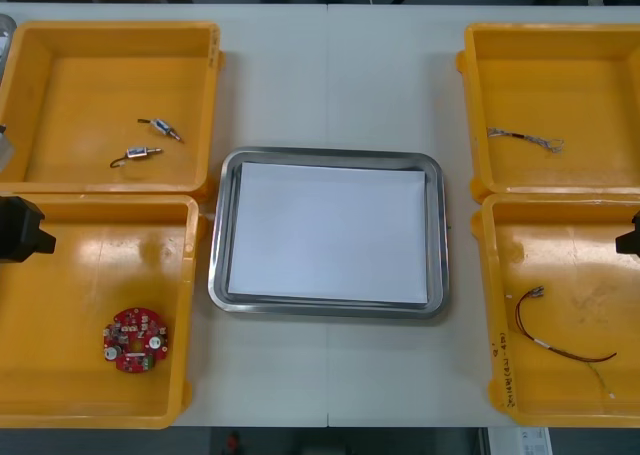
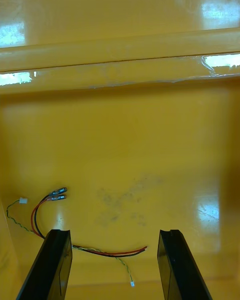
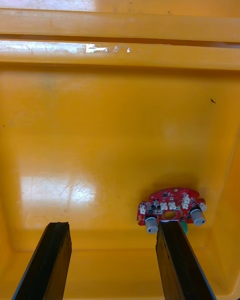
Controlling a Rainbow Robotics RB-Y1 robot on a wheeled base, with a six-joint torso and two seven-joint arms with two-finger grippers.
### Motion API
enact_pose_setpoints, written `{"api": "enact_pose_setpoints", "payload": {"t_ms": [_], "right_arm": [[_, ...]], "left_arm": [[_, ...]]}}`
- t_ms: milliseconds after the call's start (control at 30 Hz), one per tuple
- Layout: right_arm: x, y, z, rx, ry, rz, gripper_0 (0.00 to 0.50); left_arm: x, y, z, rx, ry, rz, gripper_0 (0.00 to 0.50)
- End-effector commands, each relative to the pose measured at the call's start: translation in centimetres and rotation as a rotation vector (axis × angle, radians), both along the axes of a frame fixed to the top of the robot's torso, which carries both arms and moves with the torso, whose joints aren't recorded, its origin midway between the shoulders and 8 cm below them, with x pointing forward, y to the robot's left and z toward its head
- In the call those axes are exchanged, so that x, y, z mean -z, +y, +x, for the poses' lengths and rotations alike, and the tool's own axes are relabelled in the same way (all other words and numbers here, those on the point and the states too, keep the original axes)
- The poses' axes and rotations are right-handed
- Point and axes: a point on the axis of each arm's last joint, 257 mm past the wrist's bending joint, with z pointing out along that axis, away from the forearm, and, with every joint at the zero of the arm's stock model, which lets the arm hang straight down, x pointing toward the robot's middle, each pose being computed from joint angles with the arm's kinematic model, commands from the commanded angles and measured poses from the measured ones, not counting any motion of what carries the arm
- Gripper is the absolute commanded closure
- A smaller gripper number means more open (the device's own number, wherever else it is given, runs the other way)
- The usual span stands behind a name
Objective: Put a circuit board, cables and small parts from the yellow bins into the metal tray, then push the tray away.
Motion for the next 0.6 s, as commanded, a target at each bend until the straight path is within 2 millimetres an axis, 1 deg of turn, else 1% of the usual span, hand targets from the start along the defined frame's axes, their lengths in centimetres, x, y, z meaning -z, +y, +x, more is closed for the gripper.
{"api": "enact_pose_setpoints", "payload": {"t_ms": [33, 600], "right_arm": [[-0.25, -0.88, -0.52, 0.042, 0.008, -0.009, 0.000], [-0.25, -0.88, -0.52, 0.042, 0.008, -0.009, 0.000]], "left_arm": [[-1.21, 1.74, -0.44, 0.018, -0.018, 0.066, 0.000], [-1.21, 1.74, -0.44, 0.018, -0.018, 0.066, 0.000]]}}
